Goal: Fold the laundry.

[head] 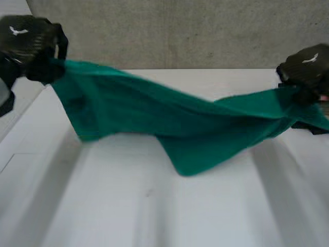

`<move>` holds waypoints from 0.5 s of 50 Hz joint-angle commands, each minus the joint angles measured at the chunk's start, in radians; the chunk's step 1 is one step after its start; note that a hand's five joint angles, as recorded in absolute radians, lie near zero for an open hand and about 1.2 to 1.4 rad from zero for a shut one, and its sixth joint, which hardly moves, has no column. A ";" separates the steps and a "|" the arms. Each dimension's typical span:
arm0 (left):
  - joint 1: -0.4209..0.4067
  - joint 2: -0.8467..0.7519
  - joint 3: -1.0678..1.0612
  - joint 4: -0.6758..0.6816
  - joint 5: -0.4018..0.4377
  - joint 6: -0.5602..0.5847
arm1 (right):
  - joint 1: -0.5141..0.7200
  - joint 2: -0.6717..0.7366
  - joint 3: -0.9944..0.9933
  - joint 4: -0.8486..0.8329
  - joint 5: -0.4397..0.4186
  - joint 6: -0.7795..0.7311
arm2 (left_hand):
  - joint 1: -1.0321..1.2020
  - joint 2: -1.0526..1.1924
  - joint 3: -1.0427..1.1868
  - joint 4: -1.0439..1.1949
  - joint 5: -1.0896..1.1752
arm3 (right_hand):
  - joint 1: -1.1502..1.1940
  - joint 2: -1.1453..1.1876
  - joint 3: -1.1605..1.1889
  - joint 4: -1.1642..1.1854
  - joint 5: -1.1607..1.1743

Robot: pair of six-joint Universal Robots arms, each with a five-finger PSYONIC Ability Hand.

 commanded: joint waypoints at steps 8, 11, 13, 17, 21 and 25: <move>0.045 -0.433 0.201 -0.178 -0.043 0.105 | -0.010 0.206 -0.140 0.208 -0.055 -0.192 | 0.238 0.202 0.208 0.202 0.236 | 0.264 0.212 0.206 0.197 0.228; 0.013 -0.548 0.311 -0.158 -0.054 0.112 | 0.035 0.314 -0.218 0.159 -0.009 -0.169 | 0.238 0.202 0.208 0.202 0.236 | 0.264 0.212 0.206 0.197 0.228; -0.004 -0.616 0.406 -0.120 -0.046 0.087 | 0.058 0.386 -0.297 0.075 0.037 -0.134 | 0.238 0.202 0.208 0.202 0.236 | 0.264 0.212 0.206 0.197 0.228; -0.030 -0.648 0.579 -0.011 -0.057 -0.002 | 0.082 0.458 -0.426 -0.144 0.118 -0.060 | 0.238 0.202 0.208 0.202 0.236 | 0.264 0.212 0.206 0.197 0.228; -0.053 -0.624 0.710 0.131 -0.118 -0.094 | 0.087 0.457 -0.497 -0.429 0.169 0.024 | 0.238 0.202 0.208 0.202 0.236 | 0.264 0.212 0.206 0.197 0.228; -0.055 -0.575 0.764 0.280 -0.227 -0.165 | 0.082 0.396 -0.499 -0.669 0.180 0.112 | 0.238 0.202 0.208 0.202 0.236 | 0.264 0.212 0.206 0.197 0.228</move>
